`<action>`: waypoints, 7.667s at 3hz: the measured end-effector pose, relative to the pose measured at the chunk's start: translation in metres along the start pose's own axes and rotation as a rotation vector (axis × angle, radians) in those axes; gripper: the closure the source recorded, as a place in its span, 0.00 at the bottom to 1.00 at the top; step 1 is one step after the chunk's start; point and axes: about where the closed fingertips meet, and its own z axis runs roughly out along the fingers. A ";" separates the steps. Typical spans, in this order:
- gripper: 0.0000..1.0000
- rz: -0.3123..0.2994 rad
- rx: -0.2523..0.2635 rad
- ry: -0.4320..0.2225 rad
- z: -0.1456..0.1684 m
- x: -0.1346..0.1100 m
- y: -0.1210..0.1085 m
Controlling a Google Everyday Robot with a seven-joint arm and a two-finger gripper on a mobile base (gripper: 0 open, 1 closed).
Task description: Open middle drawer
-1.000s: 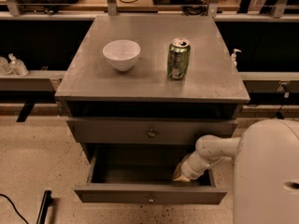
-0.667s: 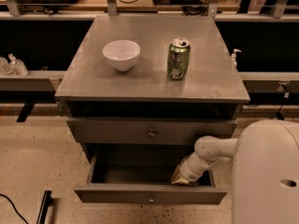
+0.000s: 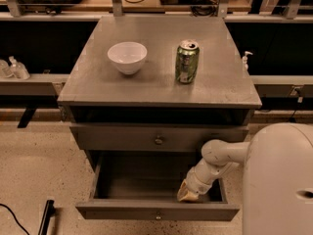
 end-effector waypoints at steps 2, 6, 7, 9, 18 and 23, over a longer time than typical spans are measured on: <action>1.00 0.034 -0.147 -0.101 -0.002 -0.005 0.053; 1.00 0.030 0.023 -0.082 0.008 -0.023 0.028; 1.00 0.039 0.031 -0.091 0.024 -0.023 0.014; 1.00 0.027 -0.050 -0.093 0.056 -0.030 0.018; 1.00 0.075 -0.260 -0.229 0.041 -0.045 0.098; 1.00 0.075 -0.260 -0.229 0.041 -0.044 0.097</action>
Offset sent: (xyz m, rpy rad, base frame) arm -0.0749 -0.0044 0.0236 0.1517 0.2198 -0.0051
